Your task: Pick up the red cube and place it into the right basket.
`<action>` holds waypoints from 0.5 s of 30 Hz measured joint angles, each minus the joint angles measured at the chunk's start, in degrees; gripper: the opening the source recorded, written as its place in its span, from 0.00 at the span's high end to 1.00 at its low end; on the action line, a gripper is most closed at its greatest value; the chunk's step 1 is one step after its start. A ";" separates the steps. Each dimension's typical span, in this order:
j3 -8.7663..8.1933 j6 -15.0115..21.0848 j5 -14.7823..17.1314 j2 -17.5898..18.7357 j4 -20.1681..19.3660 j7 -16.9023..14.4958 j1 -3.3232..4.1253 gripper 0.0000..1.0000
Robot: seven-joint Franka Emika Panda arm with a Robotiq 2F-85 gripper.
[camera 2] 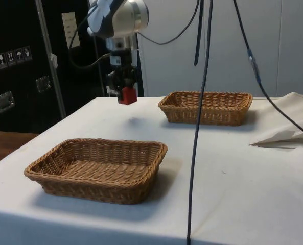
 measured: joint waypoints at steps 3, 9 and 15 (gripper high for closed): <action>-0.23 -0.11 -1.15 -1.95 -1.55 -0.40 0.40 0.97; -0.63 -0.40 -2.75 -4.64 -3.44 -0.92 0.92 0.97; -0.86 -0.52 -6.25 -10.08 -7.22 -1.38 1.49 0.97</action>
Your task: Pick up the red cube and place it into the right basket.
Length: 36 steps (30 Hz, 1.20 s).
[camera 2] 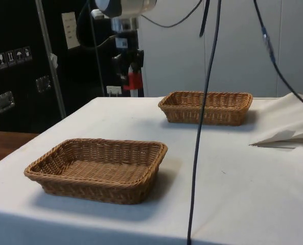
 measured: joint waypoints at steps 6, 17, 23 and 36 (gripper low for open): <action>-0.11 0.17 -1.66 -3.21 -2.58 -0.06 0.29 0.97; 0.00 5.10 -2.01 -7.16 -10.03 -1.20 1.26 0.97; 0.06 7.16 -2.01 -8.25 -12.66 -1.66 1.55 0.97; -0.46 10.71 -2.58 -13.98 -20.23 -4.01 1.72 0.97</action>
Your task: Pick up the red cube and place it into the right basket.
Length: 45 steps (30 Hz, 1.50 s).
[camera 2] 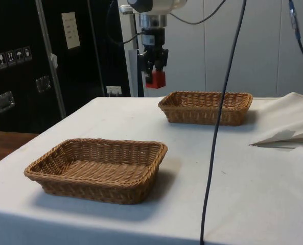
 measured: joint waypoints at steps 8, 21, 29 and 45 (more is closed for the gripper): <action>-0.92 0.06 -1.66 -3.72 -3.32 -0.63 0.00 0.97; -2.75 0.69 -2.98 -7.73 -8.37 -3.09 0.00 0.97; -3.50 2.92 -3.21 -9.28 -12.26 -5.73 0.00 0.97; -3.90 10.94 -3.27 -9.22 -18.96 -10.43 -0.06 0.97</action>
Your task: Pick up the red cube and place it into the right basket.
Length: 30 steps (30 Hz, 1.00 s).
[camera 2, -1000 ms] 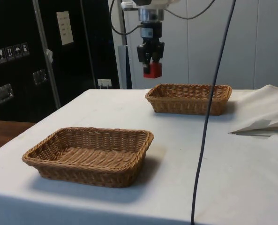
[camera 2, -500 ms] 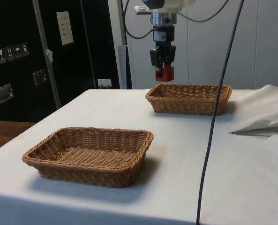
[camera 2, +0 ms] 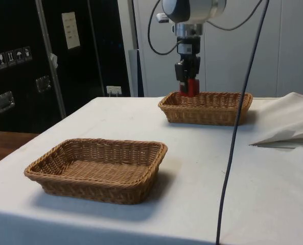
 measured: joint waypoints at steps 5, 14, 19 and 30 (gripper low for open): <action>0.06 2.58 0.00 0.17 -2.23 -1.15 0.00 0.97; 1.55 7.91 0.06 0.29 -6.65 -1.49 0.06 0.97; 2.86 10.31 0.63 1.26 -8.59 -1.09 0.06 0.97; 3.21 10.08 1.55 2.64 -8.08 -1.26 0.06 0.34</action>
